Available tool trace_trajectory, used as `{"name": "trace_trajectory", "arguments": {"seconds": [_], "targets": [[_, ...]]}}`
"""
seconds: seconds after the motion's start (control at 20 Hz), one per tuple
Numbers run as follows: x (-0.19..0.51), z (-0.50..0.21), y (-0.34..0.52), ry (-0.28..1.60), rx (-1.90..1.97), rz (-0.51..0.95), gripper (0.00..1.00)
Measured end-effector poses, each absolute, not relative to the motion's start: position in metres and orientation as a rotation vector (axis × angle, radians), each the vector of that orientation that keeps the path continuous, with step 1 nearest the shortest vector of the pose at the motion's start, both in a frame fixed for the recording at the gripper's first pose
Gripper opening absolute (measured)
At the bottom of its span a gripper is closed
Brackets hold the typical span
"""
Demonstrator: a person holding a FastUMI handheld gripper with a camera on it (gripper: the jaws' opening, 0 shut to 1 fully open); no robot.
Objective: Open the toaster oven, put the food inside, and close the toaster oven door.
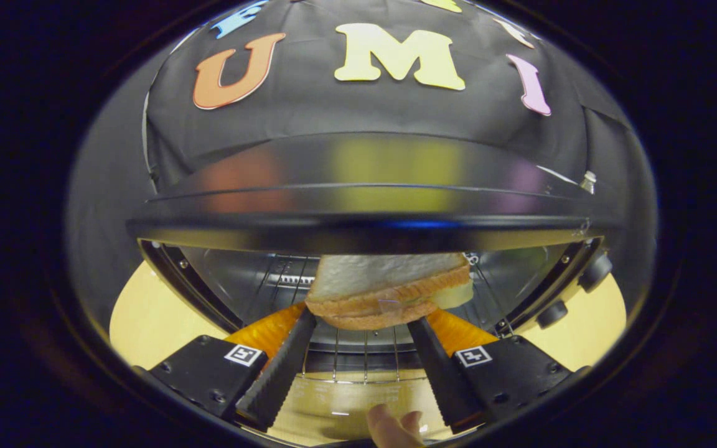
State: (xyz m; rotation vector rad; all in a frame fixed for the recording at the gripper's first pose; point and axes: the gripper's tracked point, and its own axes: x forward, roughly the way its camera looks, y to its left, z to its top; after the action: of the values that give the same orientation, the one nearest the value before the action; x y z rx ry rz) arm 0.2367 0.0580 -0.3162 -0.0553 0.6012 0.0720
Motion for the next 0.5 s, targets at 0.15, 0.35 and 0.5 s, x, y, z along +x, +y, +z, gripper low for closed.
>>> {"name": "trace_trajectory", "arguments": {"seconds": [0.15,0.35,0.5], "targets": [[0.233,-0.317,0.059,0.649,-0.008,0.073,0.98],[0.22,-0.315,0.057,0.705,0.014,0.078,0.97],[0.189,-0.312,0.05,0.723,-0.021,0.068,0.97]]}}
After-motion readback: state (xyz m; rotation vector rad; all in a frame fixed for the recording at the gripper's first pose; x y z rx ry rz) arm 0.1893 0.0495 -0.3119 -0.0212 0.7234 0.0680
